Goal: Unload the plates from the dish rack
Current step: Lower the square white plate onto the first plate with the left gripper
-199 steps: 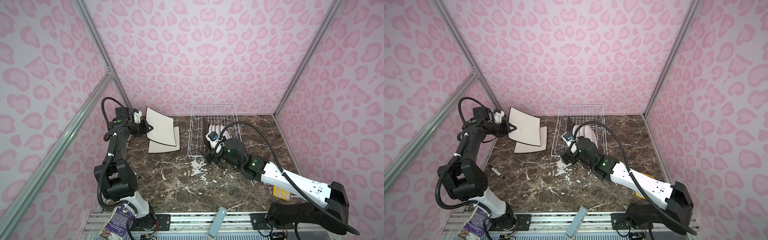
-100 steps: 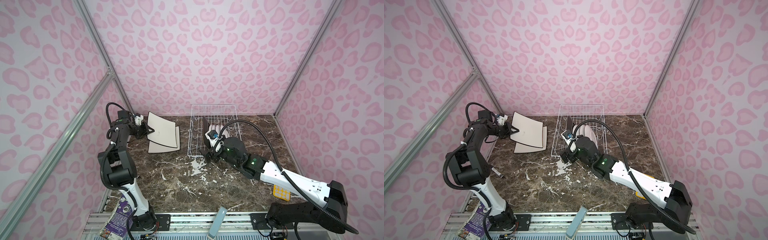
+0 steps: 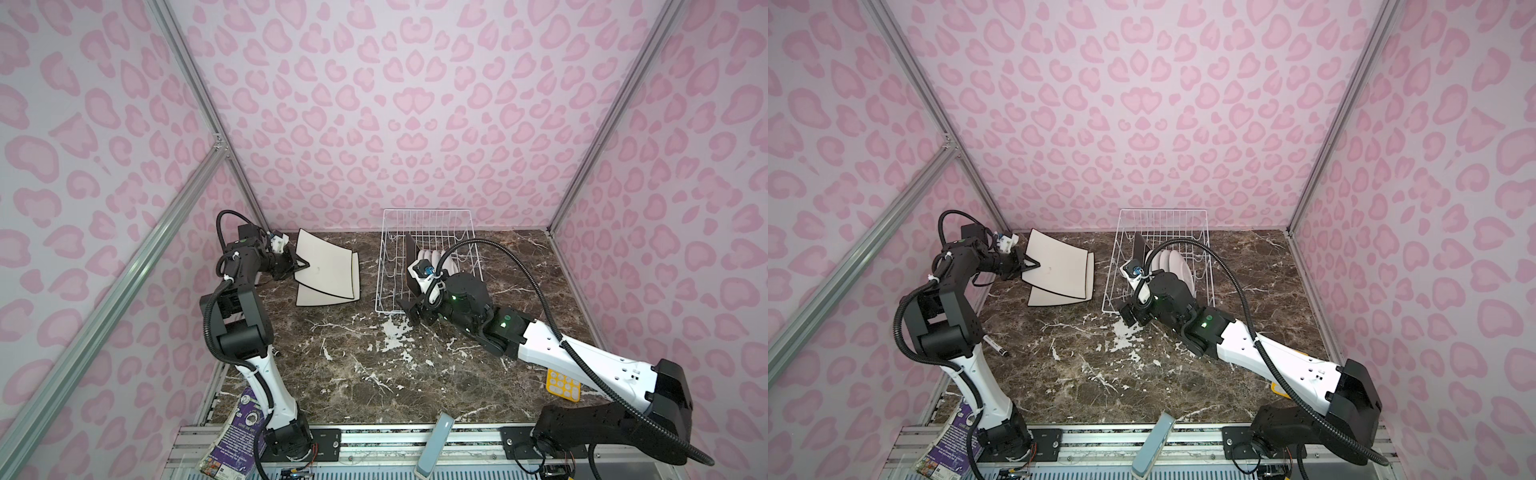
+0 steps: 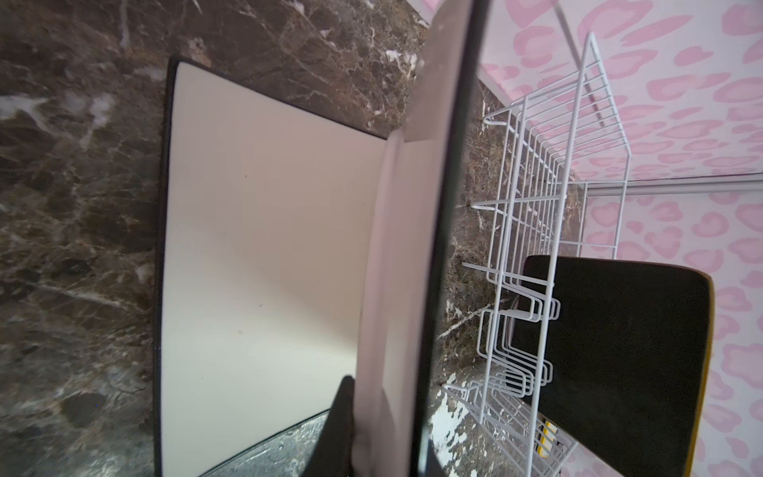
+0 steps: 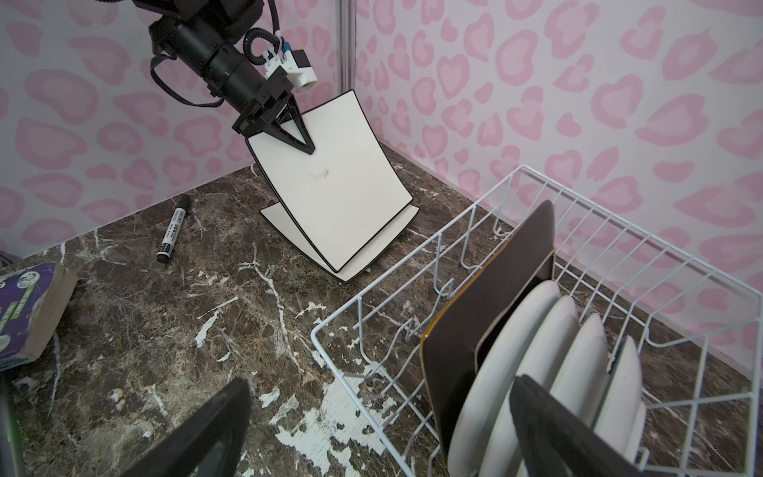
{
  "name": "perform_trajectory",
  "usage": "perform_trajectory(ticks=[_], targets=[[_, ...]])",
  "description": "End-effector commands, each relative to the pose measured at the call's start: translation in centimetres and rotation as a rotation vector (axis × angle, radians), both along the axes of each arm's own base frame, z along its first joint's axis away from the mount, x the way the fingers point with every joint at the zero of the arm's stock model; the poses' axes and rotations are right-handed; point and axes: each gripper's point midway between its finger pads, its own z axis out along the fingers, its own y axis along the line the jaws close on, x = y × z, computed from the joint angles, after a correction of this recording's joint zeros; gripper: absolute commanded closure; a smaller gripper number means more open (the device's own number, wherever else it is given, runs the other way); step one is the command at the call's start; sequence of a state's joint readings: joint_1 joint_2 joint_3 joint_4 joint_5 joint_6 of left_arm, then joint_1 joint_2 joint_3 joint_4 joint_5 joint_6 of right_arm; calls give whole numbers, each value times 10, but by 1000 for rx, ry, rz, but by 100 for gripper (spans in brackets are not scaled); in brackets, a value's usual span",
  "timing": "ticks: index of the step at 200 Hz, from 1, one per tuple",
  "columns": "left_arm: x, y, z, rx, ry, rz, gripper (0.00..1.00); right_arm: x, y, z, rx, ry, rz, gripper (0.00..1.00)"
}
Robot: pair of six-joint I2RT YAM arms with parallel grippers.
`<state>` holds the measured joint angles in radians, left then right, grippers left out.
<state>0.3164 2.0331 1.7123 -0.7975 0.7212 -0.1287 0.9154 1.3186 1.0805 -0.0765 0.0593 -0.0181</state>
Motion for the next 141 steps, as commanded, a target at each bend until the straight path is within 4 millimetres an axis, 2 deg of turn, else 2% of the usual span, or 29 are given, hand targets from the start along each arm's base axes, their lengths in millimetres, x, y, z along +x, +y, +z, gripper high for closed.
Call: perform_trajectory(ticks=[1,112,141], targets=[[7,-3,11,-24,-59,-37,96,1,0,-1,0,0,-8,1],[0,10,-27,21,55,-26,96,0,-5,-9,-5,10,-20,1],[0,12,-31,29,67,-22,96,0,-8,-9,-26,-2,-23,1]])
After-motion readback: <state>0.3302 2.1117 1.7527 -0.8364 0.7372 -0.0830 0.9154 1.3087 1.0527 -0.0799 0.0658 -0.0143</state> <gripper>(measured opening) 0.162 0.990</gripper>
